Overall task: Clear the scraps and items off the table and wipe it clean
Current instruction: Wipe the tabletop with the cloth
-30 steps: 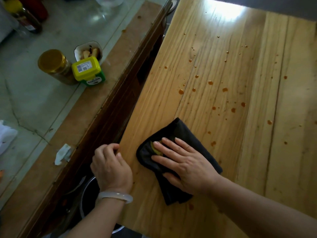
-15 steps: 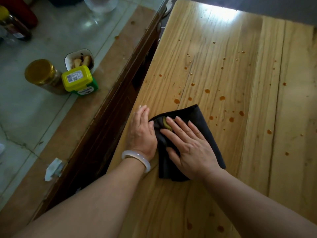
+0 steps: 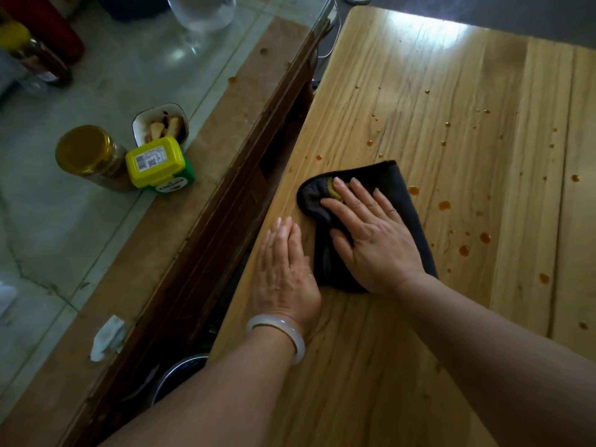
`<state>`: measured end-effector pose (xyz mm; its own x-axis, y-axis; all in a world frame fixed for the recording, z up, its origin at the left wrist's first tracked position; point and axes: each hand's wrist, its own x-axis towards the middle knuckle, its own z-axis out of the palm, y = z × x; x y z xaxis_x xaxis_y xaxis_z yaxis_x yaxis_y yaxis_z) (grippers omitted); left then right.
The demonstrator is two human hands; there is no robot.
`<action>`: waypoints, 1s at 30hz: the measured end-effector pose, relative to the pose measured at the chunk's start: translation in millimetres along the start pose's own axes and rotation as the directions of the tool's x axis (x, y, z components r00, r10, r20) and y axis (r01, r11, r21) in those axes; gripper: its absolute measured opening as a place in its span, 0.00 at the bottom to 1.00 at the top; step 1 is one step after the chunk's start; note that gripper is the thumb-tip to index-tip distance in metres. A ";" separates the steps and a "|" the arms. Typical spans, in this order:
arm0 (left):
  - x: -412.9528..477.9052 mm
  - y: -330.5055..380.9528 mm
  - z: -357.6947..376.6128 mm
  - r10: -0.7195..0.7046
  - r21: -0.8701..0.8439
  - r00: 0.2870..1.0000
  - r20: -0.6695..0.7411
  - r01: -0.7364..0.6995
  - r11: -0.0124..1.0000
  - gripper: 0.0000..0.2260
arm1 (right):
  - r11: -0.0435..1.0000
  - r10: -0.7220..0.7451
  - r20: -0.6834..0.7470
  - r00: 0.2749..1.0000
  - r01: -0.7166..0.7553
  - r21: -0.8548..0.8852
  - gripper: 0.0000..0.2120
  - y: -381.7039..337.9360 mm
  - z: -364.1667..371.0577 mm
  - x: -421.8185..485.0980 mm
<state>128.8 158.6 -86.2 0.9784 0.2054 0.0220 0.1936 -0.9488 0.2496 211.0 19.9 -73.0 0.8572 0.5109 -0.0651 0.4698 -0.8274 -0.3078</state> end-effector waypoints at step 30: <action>-1.1 2.7 -4.3 -0.016 0.056 0.999 0.040 0.014 0.998 0.21 | 0.989 0.148 0.018 0.989 -0.148 -0.027 0.27 -10.9 -0.9 73.6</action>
<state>128.0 156.8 -81.4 0.9773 0.2109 -0.0204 0.2108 -0.9579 0.1949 269.1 66.3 -73.5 0.9133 0.3868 -0.1273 0.3436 -0.8999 -0.2686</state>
